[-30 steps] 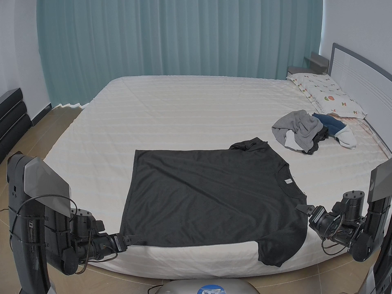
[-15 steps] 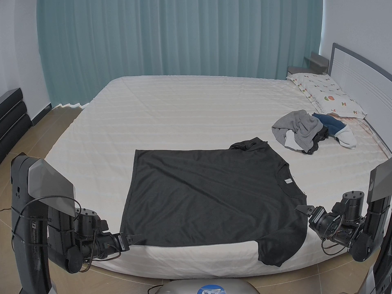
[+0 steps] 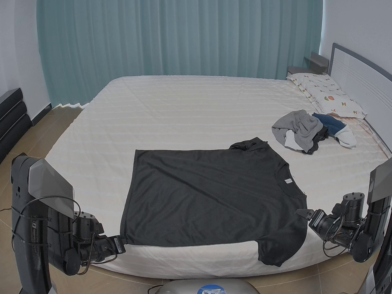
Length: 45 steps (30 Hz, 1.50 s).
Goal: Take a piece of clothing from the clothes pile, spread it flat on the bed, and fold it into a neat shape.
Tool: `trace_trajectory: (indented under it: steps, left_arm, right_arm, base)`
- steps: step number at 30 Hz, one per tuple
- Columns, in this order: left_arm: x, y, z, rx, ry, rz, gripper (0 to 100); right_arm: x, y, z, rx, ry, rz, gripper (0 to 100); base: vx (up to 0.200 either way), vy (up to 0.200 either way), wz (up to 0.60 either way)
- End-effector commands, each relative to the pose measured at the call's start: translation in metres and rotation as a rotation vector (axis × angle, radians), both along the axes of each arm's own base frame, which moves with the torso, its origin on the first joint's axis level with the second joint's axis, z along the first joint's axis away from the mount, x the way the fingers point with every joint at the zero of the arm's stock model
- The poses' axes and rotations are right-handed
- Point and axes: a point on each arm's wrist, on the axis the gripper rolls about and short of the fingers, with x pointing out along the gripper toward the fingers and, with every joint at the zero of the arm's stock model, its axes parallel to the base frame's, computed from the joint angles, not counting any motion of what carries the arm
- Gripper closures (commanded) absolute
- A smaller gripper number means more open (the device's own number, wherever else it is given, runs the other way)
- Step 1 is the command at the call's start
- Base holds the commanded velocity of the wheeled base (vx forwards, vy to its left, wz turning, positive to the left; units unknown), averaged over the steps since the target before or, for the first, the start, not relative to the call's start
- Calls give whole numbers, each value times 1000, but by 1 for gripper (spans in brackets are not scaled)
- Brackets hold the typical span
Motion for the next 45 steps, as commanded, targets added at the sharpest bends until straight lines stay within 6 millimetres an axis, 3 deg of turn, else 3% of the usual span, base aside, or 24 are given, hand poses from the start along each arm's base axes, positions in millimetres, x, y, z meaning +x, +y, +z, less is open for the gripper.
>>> trace_trajectory:
  steps: [1, 5, 11, 25, 26, 31, 36, 45]
  left_arm:
    - [0, 1, 0, -3, 4, 7, 100]
    - [1, 0, 1, -40, 9, 42, 100]
    - [6, 0, 3, -100, 8, 96, 100]
    - [6, 0, 2, -112, 12, 111, 100]
    - [6, 0, 2, -112, 12, 111, 100]
    - [6, 0, 2, -112, 12, 111, 100]
    - [6, 0, 2, -112, 12, 111, 100]
    - [6, 0, 2, -113, 13, 112, 100]
  right_arm:
    - [-4, -5, -6, -33, 31, 23, 0]
    - [-3, -15, -12, -76, 48, 17, 0]
    - [15, -34, -37, -55, 95, -32, 0]
    - [51, -37, -54, -52, 35, -34, 0]
    - [54, -36, -59, -54, 41, -30, 100]
    - [73, -40, -68, -56, 40, -45, 100]
    - [94, -46, -61, -59, 4, -67, 100]
    - [109, -46, -53, -62, -63, -68, 100]
  base:
    - [0, 0, 0]
    - [0, 0, 0]
    - [0, 0, 0]
    - [0, 0, 0]
    - [0, 0, 0]
    - [0, 0, 0]
    - [0, 0, 0]
    - [0, 0, 0]
